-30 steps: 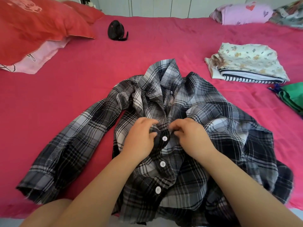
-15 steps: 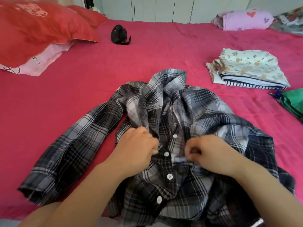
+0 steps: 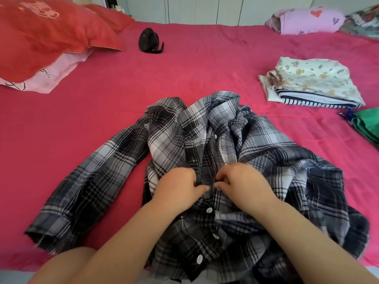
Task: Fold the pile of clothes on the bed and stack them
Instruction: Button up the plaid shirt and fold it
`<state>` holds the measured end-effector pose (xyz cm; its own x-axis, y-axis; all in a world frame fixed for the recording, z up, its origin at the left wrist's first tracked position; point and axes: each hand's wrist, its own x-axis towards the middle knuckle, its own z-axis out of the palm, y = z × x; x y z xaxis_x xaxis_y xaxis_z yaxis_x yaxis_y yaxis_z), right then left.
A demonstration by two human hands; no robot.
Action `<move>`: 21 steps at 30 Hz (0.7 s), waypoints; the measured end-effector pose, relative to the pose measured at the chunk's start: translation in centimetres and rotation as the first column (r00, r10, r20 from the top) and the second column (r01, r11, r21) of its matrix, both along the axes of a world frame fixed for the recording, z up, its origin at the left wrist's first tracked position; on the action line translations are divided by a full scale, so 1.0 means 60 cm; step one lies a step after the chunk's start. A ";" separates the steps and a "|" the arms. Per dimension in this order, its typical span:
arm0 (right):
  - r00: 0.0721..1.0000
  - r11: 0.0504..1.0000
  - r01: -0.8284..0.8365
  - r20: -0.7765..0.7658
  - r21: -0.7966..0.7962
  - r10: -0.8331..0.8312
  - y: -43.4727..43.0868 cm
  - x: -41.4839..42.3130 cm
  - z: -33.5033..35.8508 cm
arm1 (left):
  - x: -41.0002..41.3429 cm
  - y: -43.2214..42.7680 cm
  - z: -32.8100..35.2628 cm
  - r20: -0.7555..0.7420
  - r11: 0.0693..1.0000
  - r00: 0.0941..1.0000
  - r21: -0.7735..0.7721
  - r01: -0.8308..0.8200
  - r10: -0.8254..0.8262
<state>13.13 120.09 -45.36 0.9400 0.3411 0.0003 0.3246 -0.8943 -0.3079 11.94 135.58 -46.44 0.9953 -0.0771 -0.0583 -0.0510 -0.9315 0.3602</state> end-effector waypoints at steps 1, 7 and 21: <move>1.000 1.000 -0.008 -0.022 -0.026 0.008 0.003 0.001 -0.003 | -0.001 -0.002 -0.004 0.020 1.000 1.000 -0.021 0.002 -0.001; 0.996 0.996 -0.081 -0.047 -0.044 0.079 -0.005 -0.002 -0.012 | -0.006 0.008 0.000 0.016 0.891 0.994 -0.445 -0.088 0.106; 0.904 0.648 0.339 -0.427 0.682 -0.023 -0.006 -0.008 0.009 | -0.019 0.000 0.014 -0.171 0.546 0.975 -0.808 -0.220 0.140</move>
<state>12.65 119.76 -44.82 0.9653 0.1991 -0.1691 -0.0904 -0.3527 -0.9313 10.81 135.60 -45.61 0.9888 0.0492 -0.1411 0.1485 -0.2182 0.9646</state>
